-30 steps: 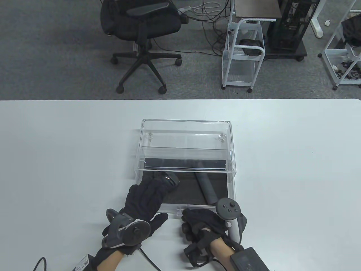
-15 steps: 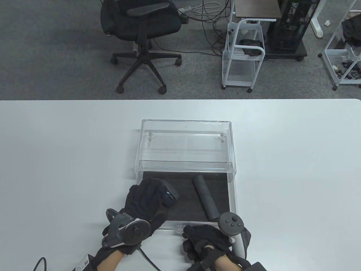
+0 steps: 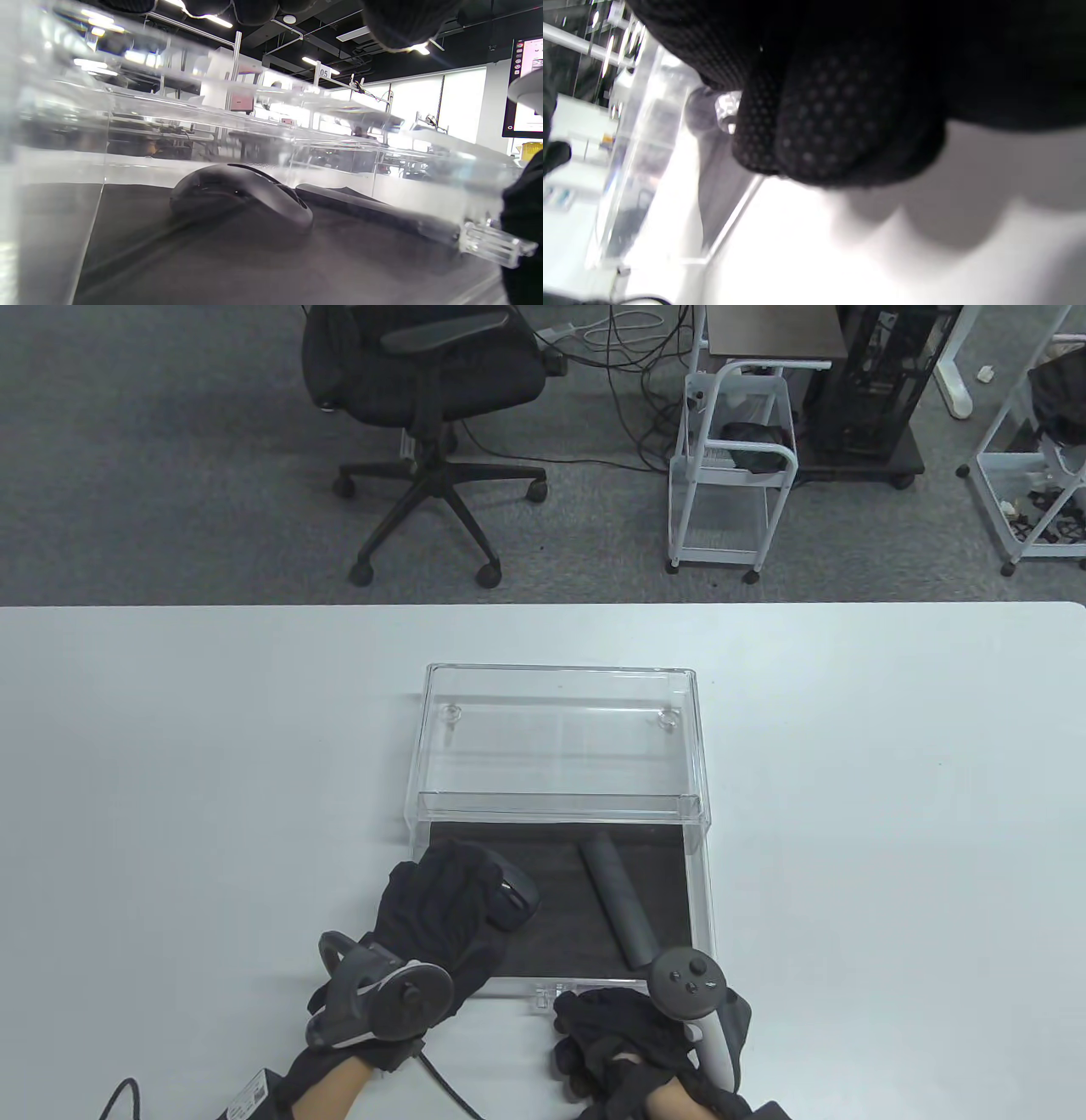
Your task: Pull drawer to retrieve items
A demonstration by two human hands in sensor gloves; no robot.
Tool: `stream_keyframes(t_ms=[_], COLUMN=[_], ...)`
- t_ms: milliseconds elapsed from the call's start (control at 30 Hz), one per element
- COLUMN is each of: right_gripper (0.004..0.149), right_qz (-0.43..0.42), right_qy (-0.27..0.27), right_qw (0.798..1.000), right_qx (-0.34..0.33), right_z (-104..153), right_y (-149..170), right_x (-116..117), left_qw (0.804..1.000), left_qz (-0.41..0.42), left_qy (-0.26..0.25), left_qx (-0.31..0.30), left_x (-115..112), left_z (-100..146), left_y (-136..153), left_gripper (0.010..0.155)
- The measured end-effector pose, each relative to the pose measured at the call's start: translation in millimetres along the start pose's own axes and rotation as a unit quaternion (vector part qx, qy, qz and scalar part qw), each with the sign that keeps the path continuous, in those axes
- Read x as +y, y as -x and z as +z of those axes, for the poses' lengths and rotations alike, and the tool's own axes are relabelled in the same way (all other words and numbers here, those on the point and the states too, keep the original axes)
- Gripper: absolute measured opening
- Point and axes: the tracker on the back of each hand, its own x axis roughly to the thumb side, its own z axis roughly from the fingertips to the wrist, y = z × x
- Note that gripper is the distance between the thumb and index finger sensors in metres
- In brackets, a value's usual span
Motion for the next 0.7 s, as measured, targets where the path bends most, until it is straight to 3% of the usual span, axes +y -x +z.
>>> stream_keyframes(t_ms=[67,133,233,333,433,467,500,533,700], right_gripper=[0.053,0.053,0.053,0.056,0.057,0.055,0.054,0.055,0.074], right_qz=[0.056,0.080,0.108,0.209,0.372,0.423,0.450,0.483,0.523], right_qy=[-0.038,-0.034,0.054,0.163,0.230,0.254,0.258,0.246,0.137], right_qw=[0.997,0.992,0.975,0.933,0.865,0.832,0.817,0.810,0.835], right_qx=[-0.036,-0.096,-0.184,-0.244,-0.245,-0.253,-0.251,-0.225,-0.104], right_z=[5.1,15.4,32.7,36.2,19.9,10.3,3.2,-8.6,-46.0], right_y=[-13.2,-33.6,-70.5,-99.6,-116.9,-118.1,-117.7,-115.6,-101.5], right_x=[-1.8,-6.4,-25.5,-45.7,-57.0,-57.6,-57.1,-55.2,-43.6], left_qw=[1.000,1.000,1.000,1.000,1.000,1.000,1.000,1.000,1.000], left_qz=[0.001,0.002,0.004,0.004,0.005,0.005,0.006,0.006,0.009], left_qy=[0.000,-0.001,-0.002,-0.001,0.000,0.000,0.000,0.001,0.007], left_qx=[0.001,0.002,0.005,0.007,0.008,0.009,0.009,0.010,0.009], left_x=[0.2,0.5,0.8,0.9,1.2,1.1,1.1,1.2,0.6], left_z=[-0.1,-0.1,0.0,0.0,-0.1,0.0,0.0,0.1,-0.8], left_y=[0.2,0.6,1.3,1.7,2.0,2.3,2.5,2.8,3.6], left_gripper=[0.085,0.085,0.085,0.085,0.085,0.085,0.085,0.085,0.086])
